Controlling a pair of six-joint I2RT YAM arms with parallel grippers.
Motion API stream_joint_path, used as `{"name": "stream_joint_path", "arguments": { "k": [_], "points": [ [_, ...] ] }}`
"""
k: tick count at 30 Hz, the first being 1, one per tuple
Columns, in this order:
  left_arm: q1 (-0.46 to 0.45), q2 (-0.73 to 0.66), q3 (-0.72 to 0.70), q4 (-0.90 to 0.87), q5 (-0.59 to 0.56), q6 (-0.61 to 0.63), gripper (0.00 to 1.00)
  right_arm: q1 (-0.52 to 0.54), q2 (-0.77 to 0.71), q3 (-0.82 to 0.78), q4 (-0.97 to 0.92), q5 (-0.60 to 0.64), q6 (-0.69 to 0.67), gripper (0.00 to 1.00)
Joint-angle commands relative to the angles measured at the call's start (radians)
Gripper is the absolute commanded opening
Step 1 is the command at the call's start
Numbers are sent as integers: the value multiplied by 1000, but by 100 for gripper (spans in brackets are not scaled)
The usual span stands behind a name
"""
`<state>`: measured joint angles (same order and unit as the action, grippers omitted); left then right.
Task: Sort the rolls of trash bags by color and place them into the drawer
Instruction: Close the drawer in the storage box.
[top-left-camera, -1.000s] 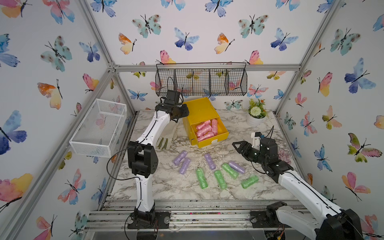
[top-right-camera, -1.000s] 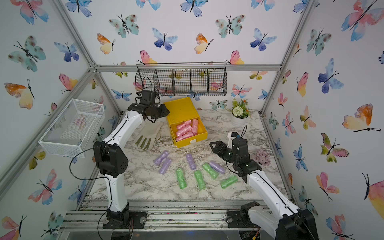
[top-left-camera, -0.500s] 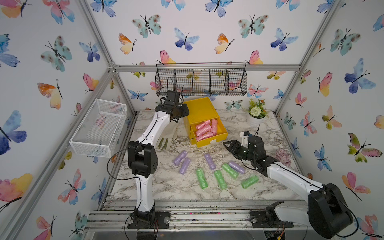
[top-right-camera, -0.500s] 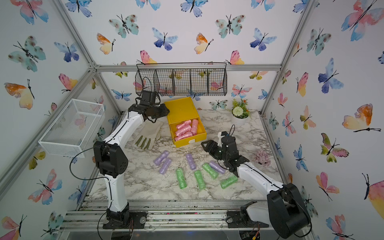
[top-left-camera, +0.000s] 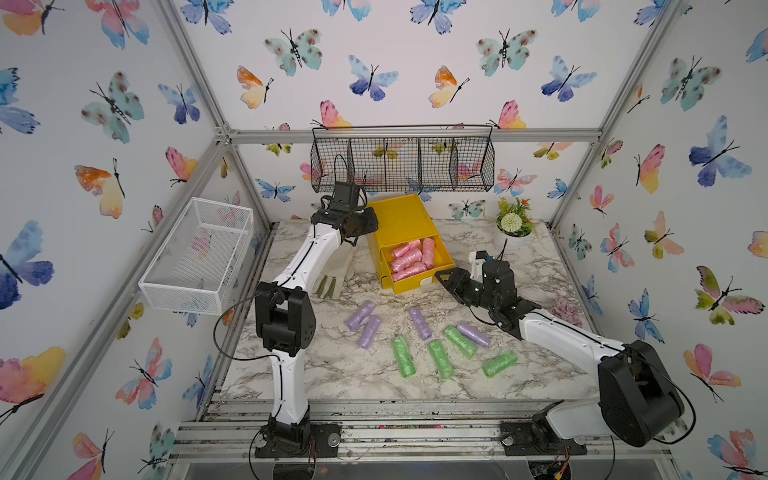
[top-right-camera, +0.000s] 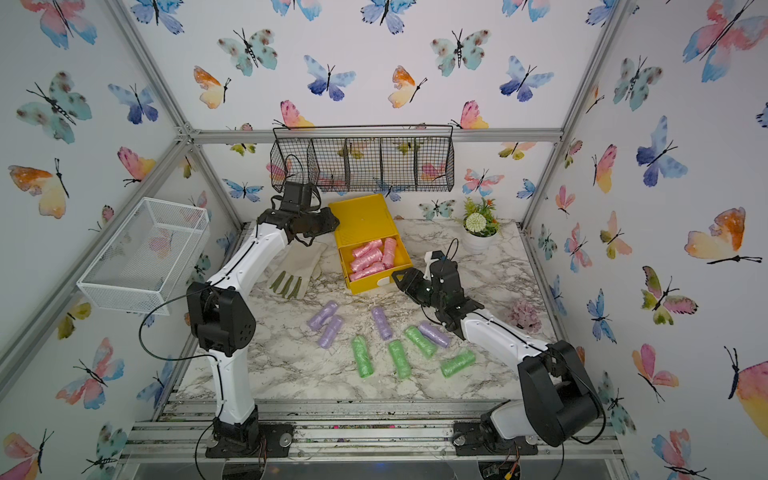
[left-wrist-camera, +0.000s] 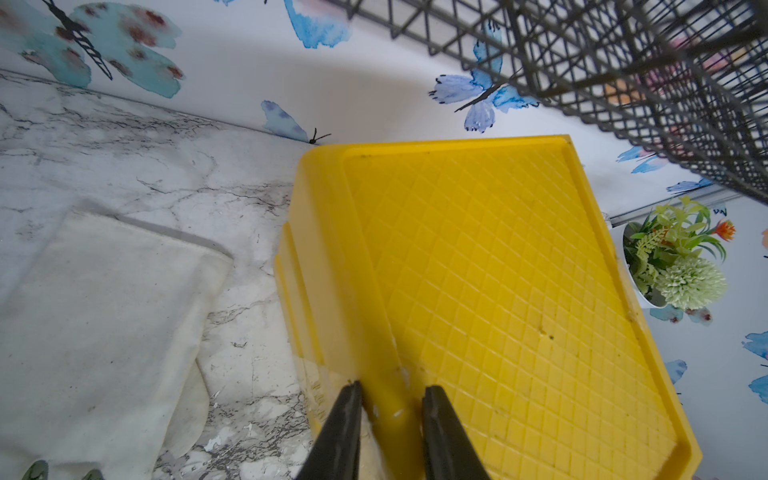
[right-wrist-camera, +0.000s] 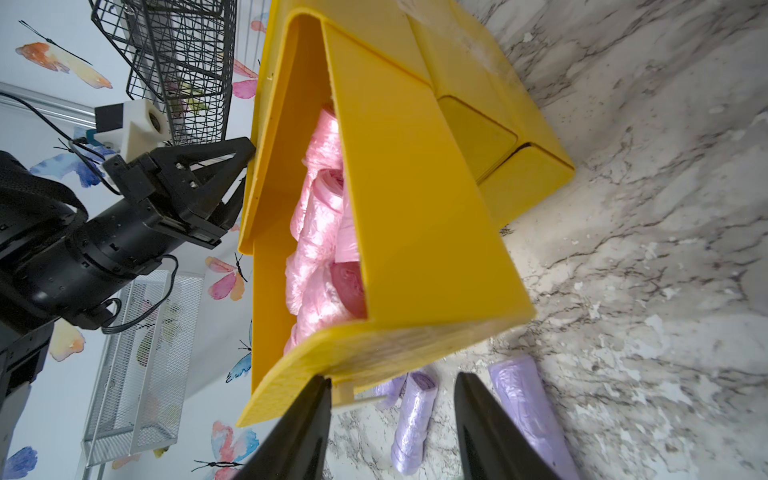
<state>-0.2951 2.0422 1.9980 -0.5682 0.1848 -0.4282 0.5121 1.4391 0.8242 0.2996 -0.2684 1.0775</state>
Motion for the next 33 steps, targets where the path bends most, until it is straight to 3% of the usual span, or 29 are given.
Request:
{"name": "stream_joint_path", "arguments": {
  "k": [1, 33],
  "points": [
    [-30, 24, -47, -90, 30, 22, 26, 3, 32, 49, 40, 36, 13, 52],
    [-54, 16, -111, -91, 69, 22, 26, 18, 412, 437, 70, 96, 79, 52]
  ]
}}
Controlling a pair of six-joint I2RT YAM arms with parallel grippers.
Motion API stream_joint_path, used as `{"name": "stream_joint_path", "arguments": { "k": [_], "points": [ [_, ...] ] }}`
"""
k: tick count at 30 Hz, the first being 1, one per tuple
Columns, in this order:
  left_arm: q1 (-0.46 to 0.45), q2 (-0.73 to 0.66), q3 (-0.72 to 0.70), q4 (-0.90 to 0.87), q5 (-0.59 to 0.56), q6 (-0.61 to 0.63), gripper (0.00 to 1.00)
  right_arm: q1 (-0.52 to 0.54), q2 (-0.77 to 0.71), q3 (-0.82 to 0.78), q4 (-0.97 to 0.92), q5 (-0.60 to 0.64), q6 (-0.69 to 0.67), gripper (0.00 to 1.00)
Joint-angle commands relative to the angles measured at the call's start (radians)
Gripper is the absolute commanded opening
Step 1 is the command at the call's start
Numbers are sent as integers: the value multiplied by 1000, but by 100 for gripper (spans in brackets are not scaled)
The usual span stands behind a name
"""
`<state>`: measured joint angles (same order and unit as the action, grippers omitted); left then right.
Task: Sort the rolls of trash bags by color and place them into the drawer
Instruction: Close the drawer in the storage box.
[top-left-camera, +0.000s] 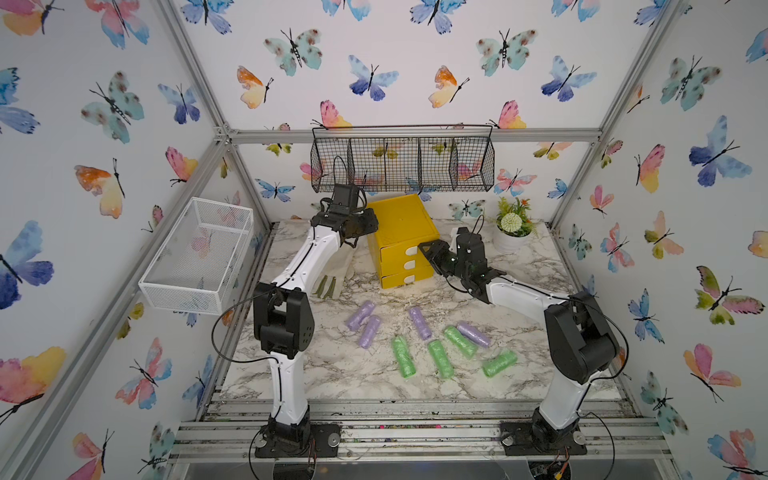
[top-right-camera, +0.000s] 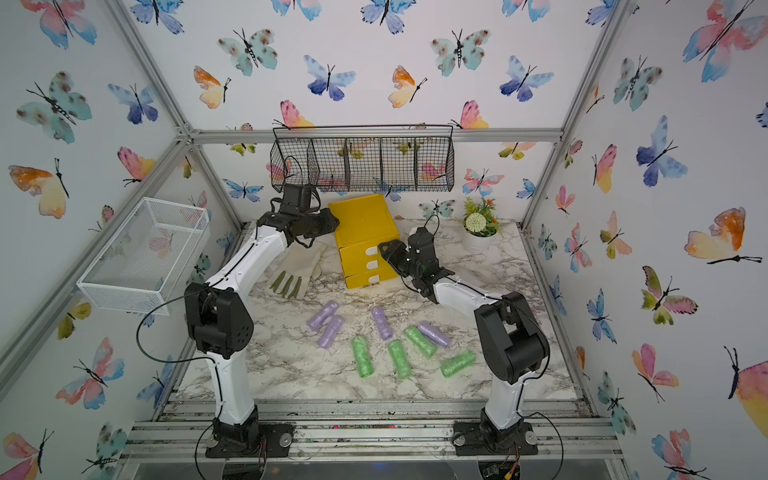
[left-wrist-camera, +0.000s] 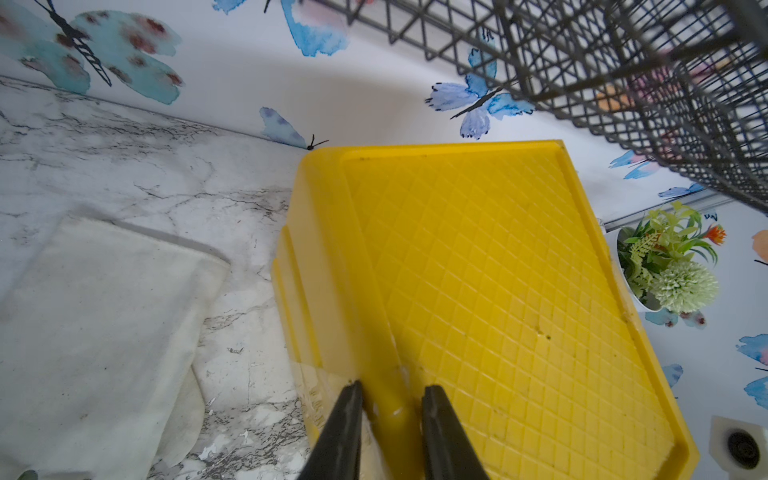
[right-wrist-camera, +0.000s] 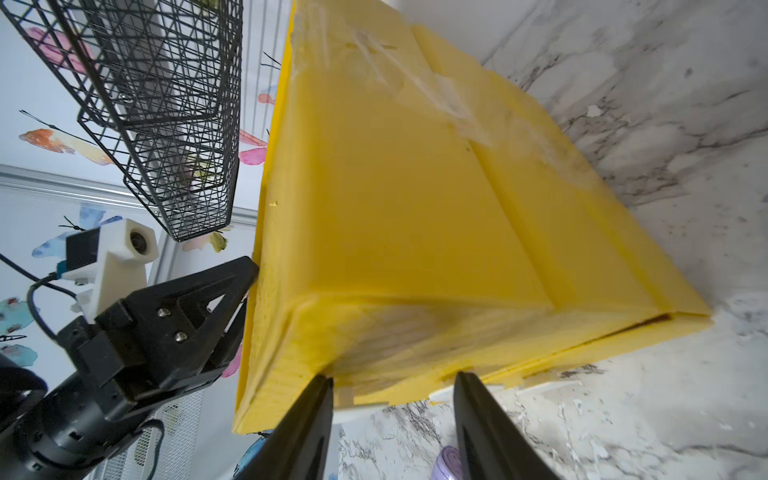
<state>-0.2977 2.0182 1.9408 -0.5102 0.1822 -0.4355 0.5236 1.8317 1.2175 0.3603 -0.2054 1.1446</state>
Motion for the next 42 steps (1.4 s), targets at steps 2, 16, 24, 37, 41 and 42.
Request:
{"name": "stream_joint_path", "arguments": {
  "k": [2, 16, 24, 37, 41, 42],
  "points": [
    [-54, 40, -58, -149, 74, 31, 26, 9, 30, 62, -6, 36, 12, 52],
    [-55, 22, -73, -149, 75, 32, 26, 15, -235, -35, -309, 121, 81, 61],
    [-55, 14, -75, -153, 76, 32, 26, 36, -276, -15, -531, 221, 297, 62],
    [-55, 8, -62, -168, 68, 37, 27, 90, -135, 14, -448, 165, 455, 61],
    [-55, 16, -39, -187, 71, 43, 28, 95, -90, 24, -379, 169, 482, 61],
    [-55, 18, -36, -189, 71, 44, 28, 95, -81, 25, -365, 167, 487, 60]
  ]
}}
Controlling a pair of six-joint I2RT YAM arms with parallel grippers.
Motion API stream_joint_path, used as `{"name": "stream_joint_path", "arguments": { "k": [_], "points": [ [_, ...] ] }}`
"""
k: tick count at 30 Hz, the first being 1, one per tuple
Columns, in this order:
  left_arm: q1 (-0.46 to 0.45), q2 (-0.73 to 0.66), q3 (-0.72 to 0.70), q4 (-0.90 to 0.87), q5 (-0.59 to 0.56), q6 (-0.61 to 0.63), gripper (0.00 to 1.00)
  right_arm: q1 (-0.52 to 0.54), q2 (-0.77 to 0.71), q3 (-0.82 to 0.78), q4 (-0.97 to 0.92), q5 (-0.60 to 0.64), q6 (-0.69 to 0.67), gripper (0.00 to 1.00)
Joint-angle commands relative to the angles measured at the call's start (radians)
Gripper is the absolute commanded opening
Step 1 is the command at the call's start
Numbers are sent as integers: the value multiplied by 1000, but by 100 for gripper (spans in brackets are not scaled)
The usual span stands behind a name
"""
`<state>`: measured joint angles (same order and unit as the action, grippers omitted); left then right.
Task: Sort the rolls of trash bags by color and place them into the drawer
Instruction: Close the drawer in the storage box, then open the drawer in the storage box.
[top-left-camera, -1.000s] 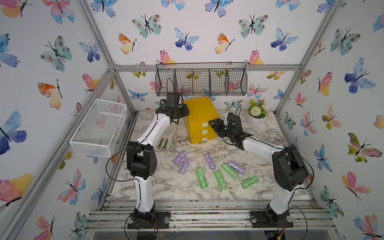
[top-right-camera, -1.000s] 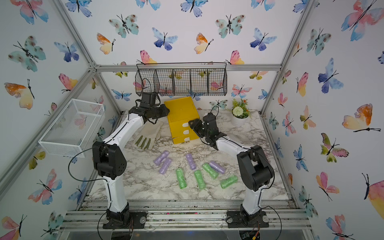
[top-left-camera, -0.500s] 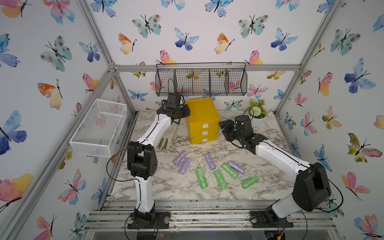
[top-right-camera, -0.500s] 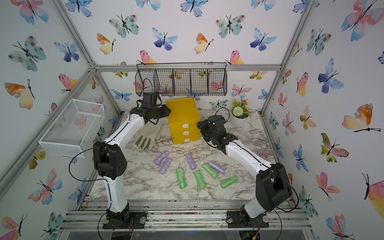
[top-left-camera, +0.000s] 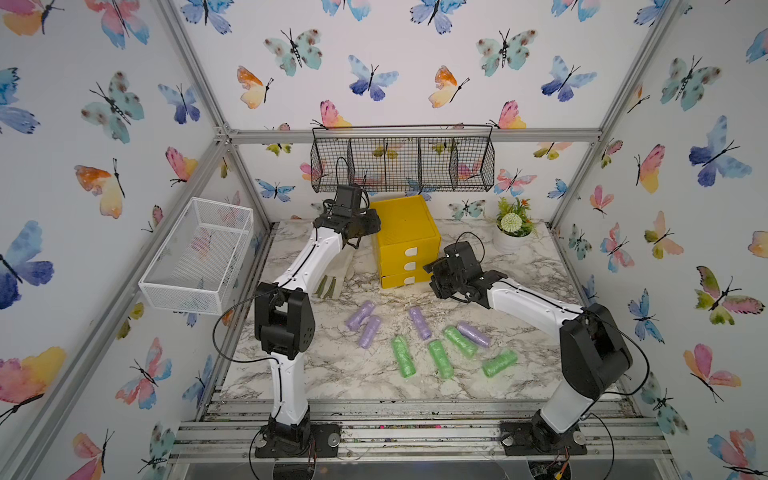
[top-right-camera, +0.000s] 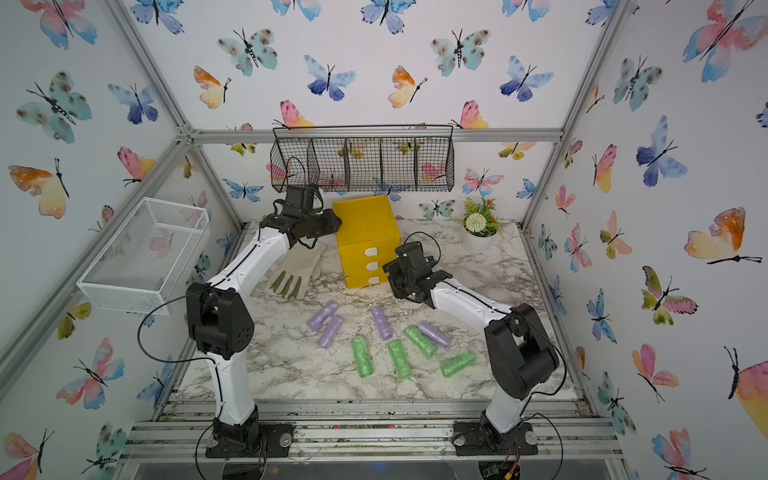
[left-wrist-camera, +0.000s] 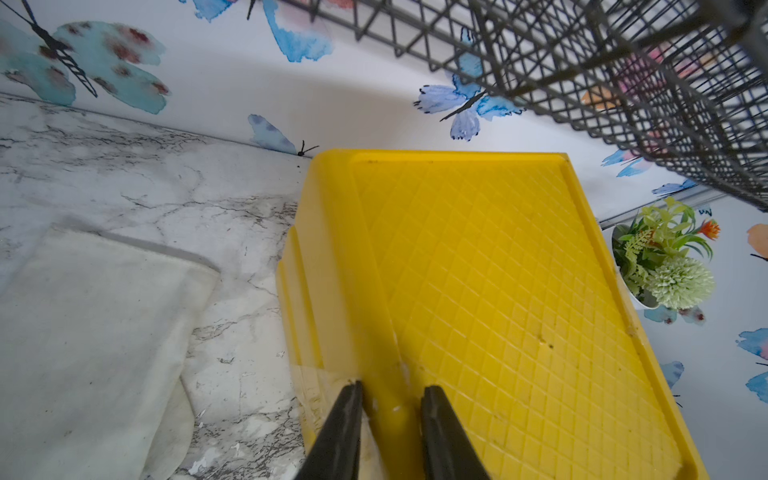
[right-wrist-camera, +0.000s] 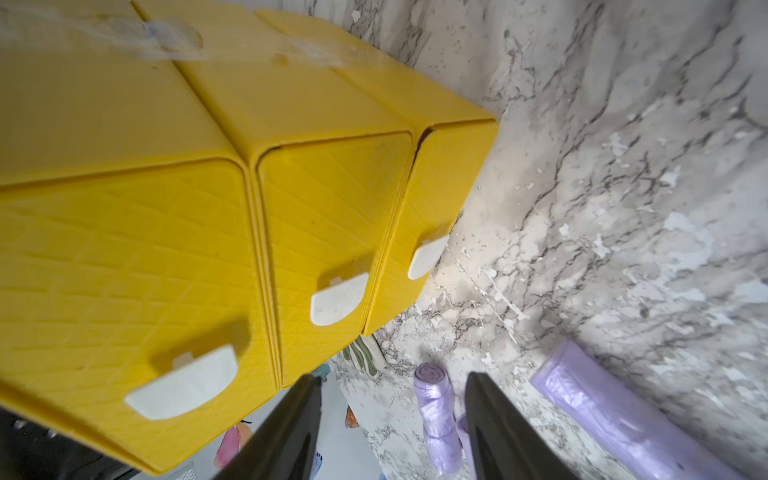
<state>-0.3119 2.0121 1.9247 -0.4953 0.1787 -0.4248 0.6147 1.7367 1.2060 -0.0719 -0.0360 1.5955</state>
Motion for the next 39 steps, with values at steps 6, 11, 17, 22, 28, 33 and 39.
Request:
{"name": "stream_joint_path", "arguments": {
  "k": [6, 11, 17, 22, 28, 33, 39],
  "points": [
    [-38, 40, -7, -216, 71, 44, 28, 5, 65, 95, 74, -2, 35, 60],
    [-39, 50, 2, -219, 74, 46, 28, 6, 97, 132, 71, -6, 41, 60],
    [-39, 46, 3, -223, 73, 46, 28, 7, 135, 156, 81, -23, 47, 58],
    [-39, 42, 2, -223, 70, 47, 28, 11, 153, 163, 96, -30, 50, 57],
    [-39, 36, -6, -223, 70, 47, 28, 14, 181, 185, 97, -25, 55, 57],
    [-39, 31, -12, -224, 71, 47, 27, 14, 205, 190, 97, -21, 66, 56],
    [-39, 27, -16, -220, 70, 47, 27, 15, 199, 157, 93, -13, 64, 55]
  ]
}}
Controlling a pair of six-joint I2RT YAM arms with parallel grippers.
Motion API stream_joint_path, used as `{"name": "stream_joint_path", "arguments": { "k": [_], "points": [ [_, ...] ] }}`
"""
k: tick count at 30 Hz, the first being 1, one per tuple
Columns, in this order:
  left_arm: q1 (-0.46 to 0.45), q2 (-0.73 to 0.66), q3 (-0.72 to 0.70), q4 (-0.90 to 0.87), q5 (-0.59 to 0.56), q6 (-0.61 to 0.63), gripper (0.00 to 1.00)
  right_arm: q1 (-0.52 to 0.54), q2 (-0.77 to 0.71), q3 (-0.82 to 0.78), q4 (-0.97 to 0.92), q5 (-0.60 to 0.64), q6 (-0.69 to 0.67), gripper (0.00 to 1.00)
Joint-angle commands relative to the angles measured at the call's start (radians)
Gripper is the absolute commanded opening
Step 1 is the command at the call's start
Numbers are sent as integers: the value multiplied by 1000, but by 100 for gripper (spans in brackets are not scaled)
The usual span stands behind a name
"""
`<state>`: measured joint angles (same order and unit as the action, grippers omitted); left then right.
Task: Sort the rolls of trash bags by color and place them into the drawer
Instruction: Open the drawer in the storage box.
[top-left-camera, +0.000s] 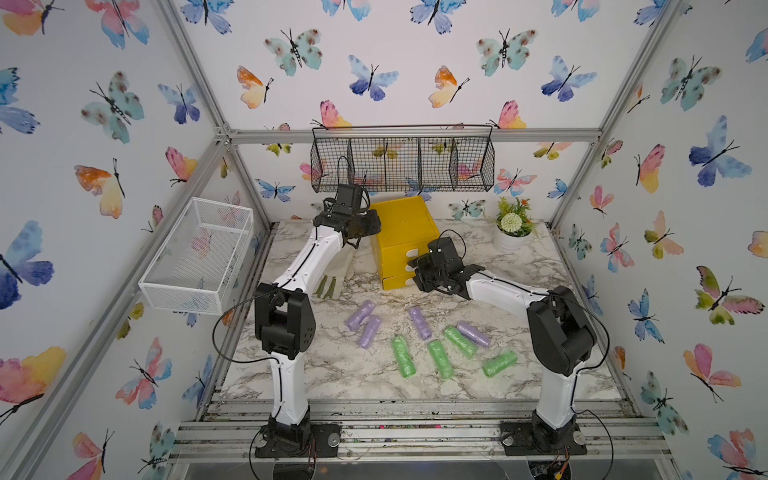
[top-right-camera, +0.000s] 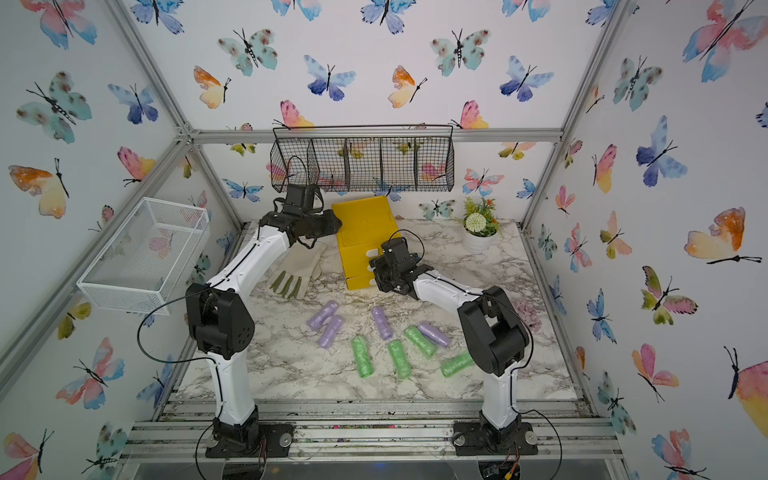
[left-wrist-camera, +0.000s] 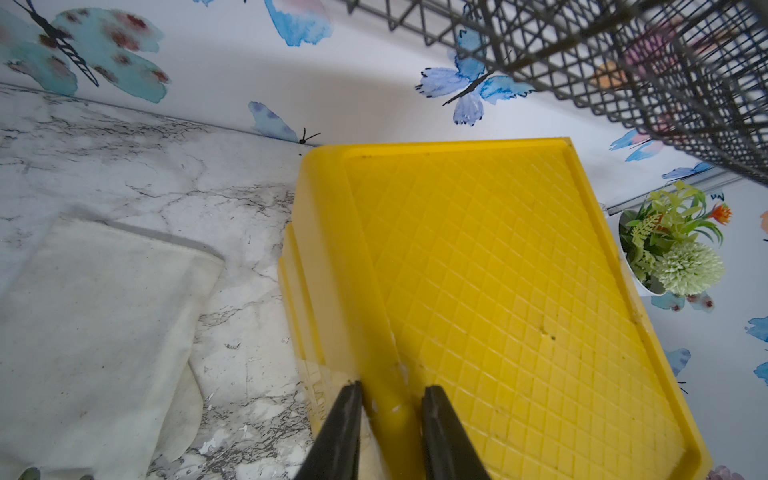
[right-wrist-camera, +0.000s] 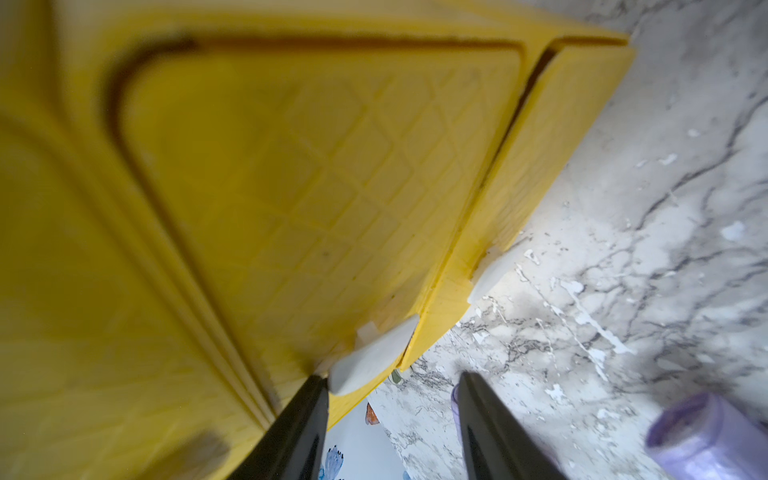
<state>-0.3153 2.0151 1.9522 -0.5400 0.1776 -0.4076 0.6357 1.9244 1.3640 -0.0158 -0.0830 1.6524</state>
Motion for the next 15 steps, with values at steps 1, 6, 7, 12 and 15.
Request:
{"name": "stream_joint_path", "arguments": {
  "k": [1, 6, 7, 12, 15],
  "points": [
    [-36, 25, -43, -175, 69, 31, 27, -5, 4, -14, 32, 40, 5, 54],
    [-36, 25, -46, -172, 62, 30, 28, -3, -47, -77, 20, 49, -15, 48],
    [-36, 27, -47, -171, 62, 29, 28, -2, -56, -89, 18, 47, -21, 48],
    [-36, 30, -45, -164, 62, 21, 27, 1, -91, -157, 23, 18, -29, 46],
    [-36, 34, -38, -163, 62, 19, 28, 4, -128, -204, 33, 3, -34, 46]
  ]
}}
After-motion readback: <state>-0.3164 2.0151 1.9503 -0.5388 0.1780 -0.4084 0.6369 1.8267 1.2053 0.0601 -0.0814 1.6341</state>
